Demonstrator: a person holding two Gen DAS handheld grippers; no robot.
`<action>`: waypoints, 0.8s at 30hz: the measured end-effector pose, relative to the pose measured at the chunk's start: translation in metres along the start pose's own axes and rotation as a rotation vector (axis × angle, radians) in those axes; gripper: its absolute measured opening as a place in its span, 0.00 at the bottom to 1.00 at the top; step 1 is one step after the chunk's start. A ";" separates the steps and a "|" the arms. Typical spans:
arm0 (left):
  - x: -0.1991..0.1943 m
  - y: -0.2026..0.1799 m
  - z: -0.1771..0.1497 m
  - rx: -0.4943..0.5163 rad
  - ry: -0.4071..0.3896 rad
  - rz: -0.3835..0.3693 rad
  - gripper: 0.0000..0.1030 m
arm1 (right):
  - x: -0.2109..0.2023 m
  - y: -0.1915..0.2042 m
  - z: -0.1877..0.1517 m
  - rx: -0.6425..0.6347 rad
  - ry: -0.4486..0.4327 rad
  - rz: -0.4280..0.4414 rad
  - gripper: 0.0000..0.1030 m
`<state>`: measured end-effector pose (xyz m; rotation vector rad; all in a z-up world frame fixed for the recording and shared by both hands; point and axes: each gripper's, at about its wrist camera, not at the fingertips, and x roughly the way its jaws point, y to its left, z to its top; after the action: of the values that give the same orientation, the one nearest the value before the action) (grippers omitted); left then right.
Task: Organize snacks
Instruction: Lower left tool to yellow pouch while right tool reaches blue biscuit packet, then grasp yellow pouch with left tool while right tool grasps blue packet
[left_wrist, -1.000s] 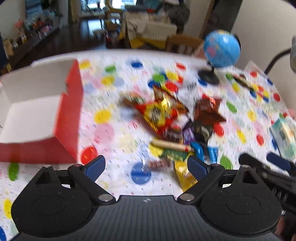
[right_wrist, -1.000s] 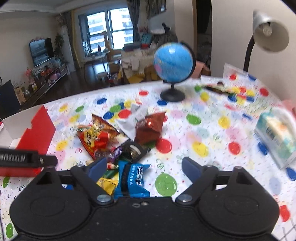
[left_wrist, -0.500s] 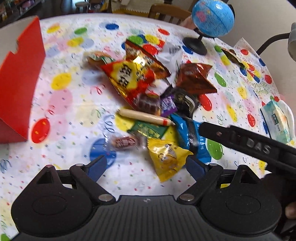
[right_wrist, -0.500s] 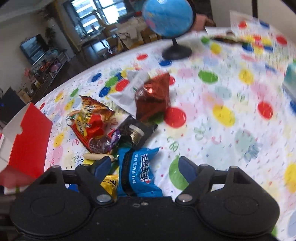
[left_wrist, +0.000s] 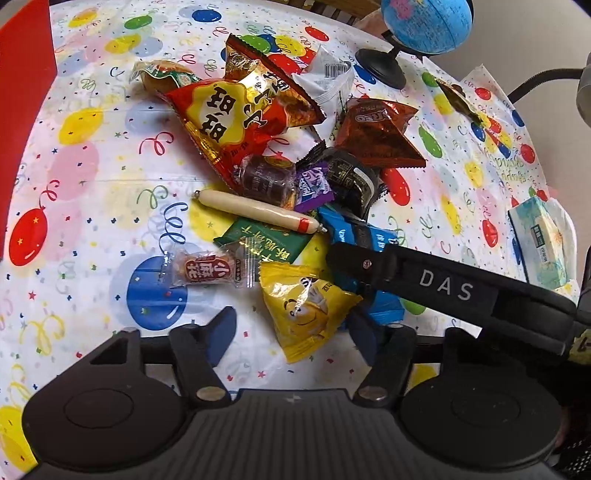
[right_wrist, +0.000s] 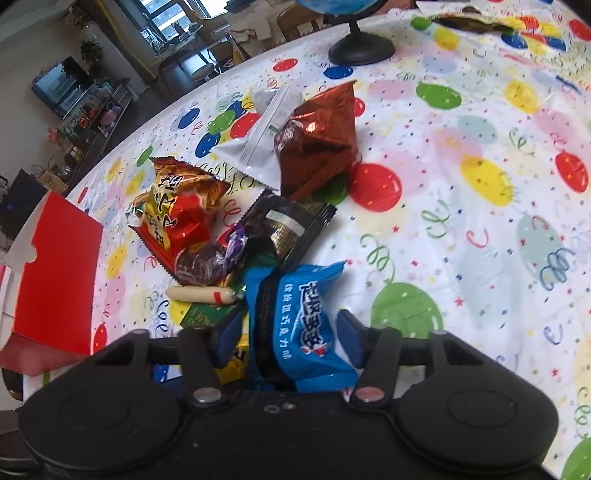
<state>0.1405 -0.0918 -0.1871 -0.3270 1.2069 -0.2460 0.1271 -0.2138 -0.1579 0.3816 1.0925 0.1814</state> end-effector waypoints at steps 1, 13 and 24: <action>0.001 0.001 0.000 -0.008 0.003 -0.015 0.50 | 0.000 0.000 0.000 0.001 -0.005 -0.002 0.48; -0.011 0.003 -0.006 -0.018 -0.011 -0.028 0.32 | -0.021 -0.010 -0.010 0.052 -0.035 -0.006 0.38; -0.055 -0.003 -0.018 0.002 -0.085 -0.018 0.32 | -0.074 -0.004 -0.020 0.044 -0.138 -0.006 0.37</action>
<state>0.1048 -0.0767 -0.1435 -0.3434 1.1199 -0.2465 0.0758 -0.2381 -0.1063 0.4237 0.9629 0.1238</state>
